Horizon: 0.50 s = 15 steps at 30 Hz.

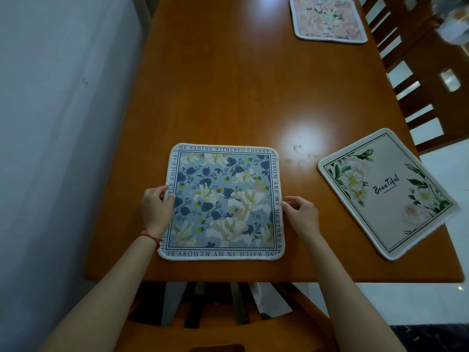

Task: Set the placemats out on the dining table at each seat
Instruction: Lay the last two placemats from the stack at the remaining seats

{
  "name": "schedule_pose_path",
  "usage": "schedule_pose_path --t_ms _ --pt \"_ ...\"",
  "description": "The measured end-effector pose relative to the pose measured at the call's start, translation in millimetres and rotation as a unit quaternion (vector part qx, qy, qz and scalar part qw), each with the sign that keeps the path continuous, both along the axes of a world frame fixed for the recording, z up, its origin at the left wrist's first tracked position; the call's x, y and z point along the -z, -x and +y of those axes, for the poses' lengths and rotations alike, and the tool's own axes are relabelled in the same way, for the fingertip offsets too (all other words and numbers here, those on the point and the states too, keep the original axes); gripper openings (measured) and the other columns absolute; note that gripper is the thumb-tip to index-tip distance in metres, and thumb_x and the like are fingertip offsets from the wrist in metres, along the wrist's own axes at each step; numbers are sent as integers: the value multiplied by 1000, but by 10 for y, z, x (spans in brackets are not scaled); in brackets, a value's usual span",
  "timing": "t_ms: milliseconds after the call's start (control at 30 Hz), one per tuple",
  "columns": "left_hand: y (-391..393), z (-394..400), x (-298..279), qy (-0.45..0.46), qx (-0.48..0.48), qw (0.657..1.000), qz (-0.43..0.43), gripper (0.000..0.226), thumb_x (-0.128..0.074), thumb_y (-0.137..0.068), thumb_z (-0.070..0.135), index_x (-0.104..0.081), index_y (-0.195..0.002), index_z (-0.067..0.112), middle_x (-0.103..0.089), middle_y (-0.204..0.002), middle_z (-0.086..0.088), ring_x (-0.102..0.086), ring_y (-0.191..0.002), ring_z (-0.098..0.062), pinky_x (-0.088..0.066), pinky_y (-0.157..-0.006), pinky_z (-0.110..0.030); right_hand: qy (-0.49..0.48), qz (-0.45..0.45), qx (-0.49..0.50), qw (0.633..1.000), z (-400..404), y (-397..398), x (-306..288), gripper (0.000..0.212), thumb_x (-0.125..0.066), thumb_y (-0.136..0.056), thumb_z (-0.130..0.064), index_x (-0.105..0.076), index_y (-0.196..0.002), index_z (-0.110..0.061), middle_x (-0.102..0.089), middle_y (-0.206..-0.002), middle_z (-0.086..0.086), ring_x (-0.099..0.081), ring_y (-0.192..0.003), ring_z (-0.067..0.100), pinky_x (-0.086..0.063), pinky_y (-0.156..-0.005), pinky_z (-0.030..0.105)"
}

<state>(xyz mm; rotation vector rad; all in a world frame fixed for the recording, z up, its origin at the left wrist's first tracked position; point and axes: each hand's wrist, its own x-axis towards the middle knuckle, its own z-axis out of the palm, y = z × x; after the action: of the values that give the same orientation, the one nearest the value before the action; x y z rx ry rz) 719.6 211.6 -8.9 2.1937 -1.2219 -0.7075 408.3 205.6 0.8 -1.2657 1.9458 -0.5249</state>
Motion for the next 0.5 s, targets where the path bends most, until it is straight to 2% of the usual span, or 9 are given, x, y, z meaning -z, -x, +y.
schedule_pose_path --t_ms 100,200,367,500 --pt "145 50 -44 -1 26 999 -24 35 -57 -87 8 -55 -121 1 -50 -125 -20 -49 -115 -32 -40 -92 -32 17 63 -47 997 68 83 -57 34 -59 -88 -27 -59 -118 -11 -64 -107 5 -58 -91 12 -51 -74 25" --pt "370 116 -121 22 93 994 -44 38 -57 -87 8 -53 -124 1 -52 -126 -20 -46 -119 -32 -37 -99 -35 31 107 -93 989 156 230 -116 36 -57 -89 -28 -56 -122 -12 -61 -116 4 -56 -105 15 -50 -85 30" --pt "908 250 -204 49 211 969 -116 40 -59 -87 17 -53 -123 1 -57 -122 -17 -51 -117 -30 -38 -98 -35 73 183 -164 967 329 609 -200 39 -52 -91 -32 -52 -127 -16 -56 -123 3 -55 -109 16 -44 -83 24" --pt "1377 360 -213 48 265 943 -196 43 -58 -84 27 -56 -119 1 -62 -115 -17 -57 -109 -31 -44 -94 -40 133 242 -240 931 444 1036 -205 40 -52 -91 -32 -54 -125 -12 -59 -122 9 -58 -107 23 -50 -84 32"
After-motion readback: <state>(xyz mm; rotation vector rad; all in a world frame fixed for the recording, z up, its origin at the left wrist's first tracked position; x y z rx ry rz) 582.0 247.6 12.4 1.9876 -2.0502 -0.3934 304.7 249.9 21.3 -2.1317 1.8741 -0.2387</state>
